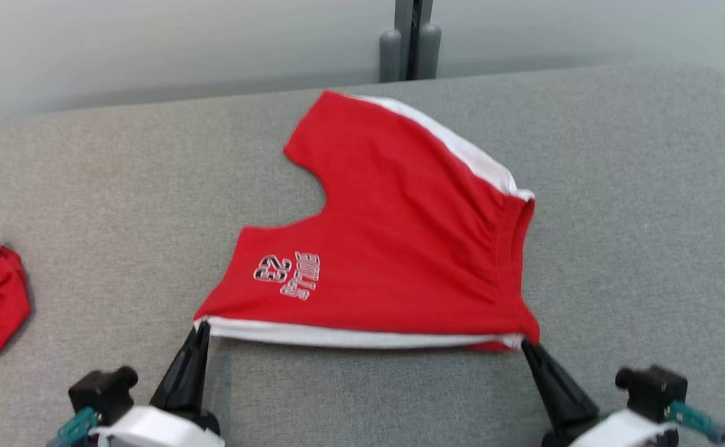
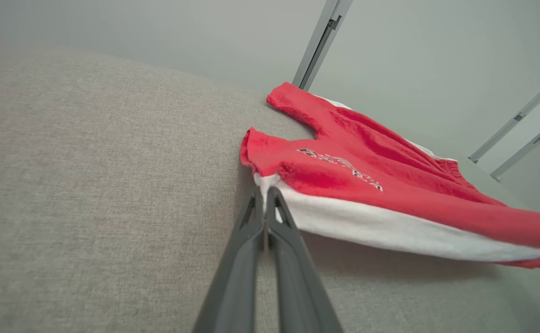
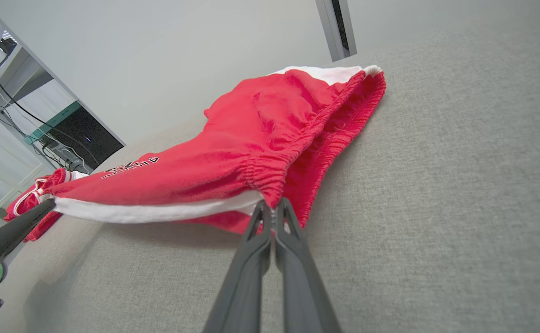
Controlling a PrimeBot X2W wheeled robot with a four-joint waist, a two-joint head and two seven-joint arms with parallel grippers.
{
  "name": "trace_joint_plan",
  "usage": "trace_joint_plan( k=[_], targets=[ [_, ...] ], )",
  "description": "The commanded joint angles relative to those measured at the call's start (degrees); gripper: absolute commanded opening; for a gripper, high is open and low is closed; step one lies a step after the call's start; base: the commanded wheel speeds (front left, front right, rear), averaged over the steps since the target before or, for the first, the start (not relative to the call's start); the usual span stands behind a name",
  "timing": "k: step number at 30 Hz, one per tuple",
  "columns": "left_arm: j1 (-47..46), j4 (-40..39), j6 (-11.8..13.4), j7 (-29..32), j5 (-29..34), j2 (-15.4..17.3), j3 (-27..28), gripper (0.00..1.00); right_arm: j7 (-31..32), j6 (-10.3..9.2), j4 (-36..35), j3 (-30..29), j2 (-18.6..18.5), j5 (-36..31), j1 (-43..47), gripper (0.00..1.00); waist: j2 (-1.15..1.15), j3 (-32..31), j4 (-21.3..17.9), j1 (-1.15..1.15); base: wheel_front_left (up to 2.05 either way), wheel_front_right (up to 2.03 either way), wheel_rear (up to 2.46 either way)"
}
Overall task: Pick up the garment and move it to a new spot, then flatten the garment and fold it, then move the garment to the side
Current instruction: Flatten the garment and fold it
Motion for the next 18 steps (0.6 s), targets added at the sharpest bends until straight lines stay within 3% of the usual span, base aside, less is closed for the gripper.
trace_joint_plan(
  k=[1, 11, 18],
  targets=[
    [3.2, -3.3, 1.0, 0.3, -0.2, 1.3, 0.6, 0.0, -0.3, 0.02, -1.9, -0.9, -0.3, -1.2, 3.9, 0.0, 0.0, -2.4, 0.7, 0.0, 0.0, 0.0, 0.0],
    [13.4, -19.2, 6.4, 6.0, -0.4, 4.2, 1.5, 0.0, 3.0, 0.01, -10.5, -3.9, 0.1, -5.5, 15.6, 0.0, 0.0, -4.9, 0.5, 0.0, 0.0, 0.0, 0.0],
    [11.2, -24.3, 8.7, 8.4, 0.4, 5.0, 1.9, 0.0, 5.5, 0.01, -14.4, -9.5, 3.4, -10.3, 15.8, 0.0, 0.0, -2.6, -0.4, 0.0, 0.0, 0.0, 0.0]
  ],
)
